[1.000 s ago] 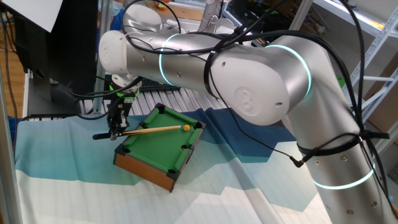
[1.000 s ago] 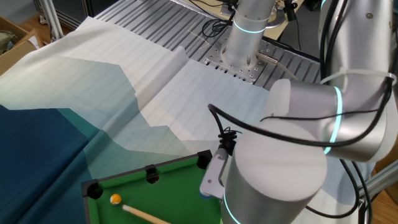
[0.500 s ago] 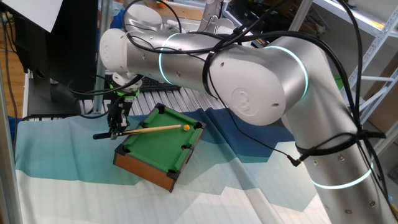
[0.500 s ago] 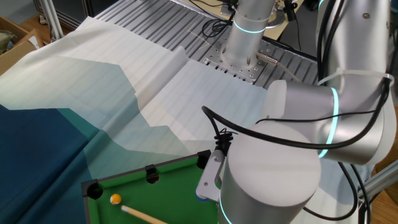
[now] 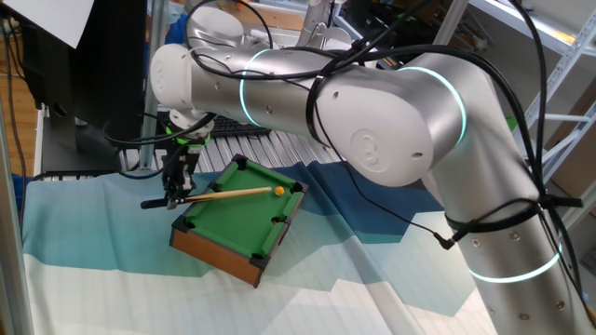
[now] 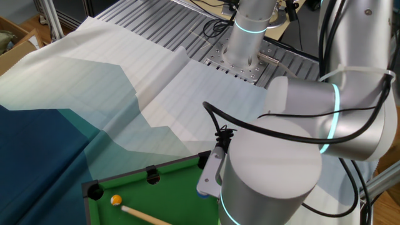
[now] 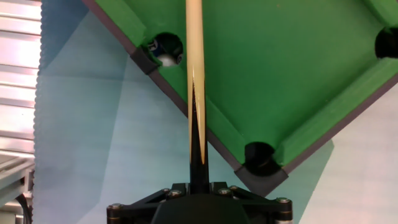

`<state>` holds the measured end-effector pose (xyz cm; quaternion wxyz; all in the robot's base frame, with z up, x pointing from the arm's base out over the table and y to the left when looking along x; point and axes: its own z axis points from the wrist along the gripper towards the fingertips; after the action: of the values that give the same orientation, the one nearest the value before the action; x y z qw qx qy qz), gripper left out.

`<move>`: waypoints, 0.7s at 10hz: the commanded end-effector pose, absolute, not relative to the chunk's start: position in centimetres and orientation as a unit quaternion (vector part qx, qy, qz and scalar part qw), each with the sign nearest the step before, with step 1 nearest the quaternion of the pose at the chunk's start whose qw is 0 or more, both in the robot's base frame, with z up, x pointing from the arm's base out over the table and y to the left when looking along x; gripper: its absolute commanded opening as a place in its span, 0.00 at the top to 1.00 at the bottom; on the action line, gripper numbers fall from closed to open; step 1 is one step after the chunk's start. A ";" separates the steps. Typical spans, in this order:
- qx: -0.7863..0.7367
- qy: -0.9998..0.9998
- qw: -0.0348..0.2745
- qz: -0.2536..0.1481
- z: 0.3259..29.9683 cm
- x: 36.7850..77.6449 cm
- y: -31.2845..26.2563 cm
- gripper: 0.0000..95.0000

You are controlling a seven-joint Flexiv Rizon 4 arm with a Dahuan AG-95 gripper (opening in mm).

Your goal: Hit the pool ball

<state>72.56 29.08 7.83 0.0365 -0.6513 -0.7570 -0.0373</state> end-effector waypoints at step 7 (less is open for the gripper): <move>-0.604 -0.793 0.072 -0.041 8.9 74.6 24.5 1.00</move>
<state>73.00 24.97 8.64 0.0555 -0.6147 -0.7849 -0.0547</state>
